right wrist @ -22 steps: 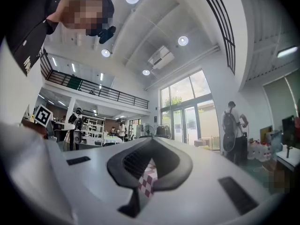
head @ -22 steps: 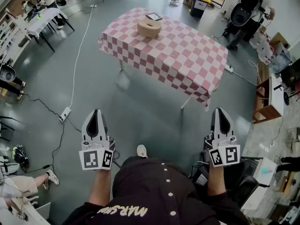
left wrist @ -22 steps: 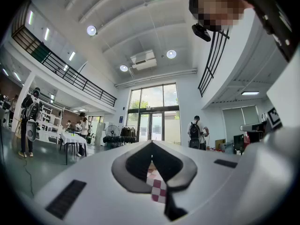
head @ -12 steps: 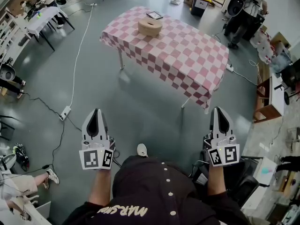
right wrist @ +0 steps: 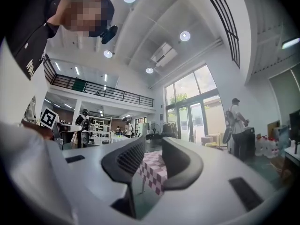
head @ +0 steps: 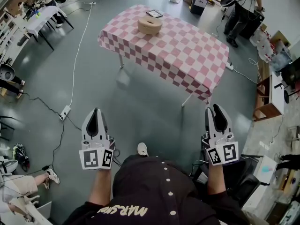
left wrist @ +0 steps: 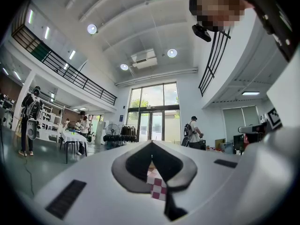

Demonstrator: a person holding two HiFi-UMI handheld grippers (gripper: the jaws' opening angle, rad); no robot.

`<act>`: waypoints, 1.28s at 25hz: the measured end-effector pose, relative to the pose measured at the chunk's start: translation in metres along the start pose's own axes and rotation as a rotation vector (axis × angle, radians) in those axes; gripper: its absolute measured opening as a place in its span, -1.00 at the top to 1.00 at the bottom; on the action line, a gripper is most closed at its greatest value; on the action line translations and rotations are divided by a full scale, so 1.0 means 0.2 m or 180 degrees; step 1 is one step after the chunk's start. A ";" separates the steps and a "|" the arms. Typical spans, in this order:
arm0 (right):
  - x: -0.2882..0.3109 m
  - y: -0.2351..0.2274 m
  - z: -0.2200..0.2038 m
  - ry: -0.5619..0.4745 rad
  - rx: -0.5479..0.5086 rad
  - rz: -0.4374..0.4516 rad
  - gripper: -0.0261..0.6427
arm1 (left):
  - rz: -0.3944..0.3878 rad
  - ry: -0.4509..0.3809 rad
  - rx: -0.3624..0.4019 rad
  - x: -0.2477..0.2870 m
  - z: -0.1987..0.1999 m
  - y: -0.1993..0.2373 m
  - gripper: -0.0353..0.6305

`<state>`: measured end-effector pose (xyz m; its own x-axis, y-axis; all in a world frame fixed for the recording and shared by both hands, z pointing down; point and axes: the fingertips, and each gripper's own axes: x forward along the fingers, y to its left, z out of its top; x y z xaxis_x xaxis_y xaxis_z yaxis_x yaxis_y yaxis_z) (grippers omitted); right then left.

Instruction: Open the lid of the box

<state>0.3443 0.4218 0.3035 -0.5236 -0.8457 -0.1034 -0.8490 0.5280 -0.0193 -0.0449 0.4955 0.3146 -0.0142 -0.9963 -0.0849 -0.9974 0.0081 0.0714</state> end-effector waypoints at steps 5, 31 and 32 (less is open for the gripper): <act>0.03 0.00 0.00 -0.0001 0.0062 0.0006 0.12 | -0.0014 -0.0010 0.0000 0.02 0.00 0.01 0.86; 0.21 0.10 -0.08 0.0059 0.0004 -0.0194 -0.05 | -0.0236 0.0052 -0.0001 0.24 -0.07 0.20 0.86; 0.22 0.08 -0.09 0.0061 0.0016 -0.0207 -0.05 | -0.0242 0.0062 -0.0001 0.26 -0.09 0.19 0.86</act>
<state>0.3061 0.3918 0.3168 -0.4686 -0.8795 -0.0826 -0.8810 0.4722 -0.0302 -0.0830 0.4426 0.3301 0.0631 -0.9955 -0.0706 -0.9955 -0.0678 0.0658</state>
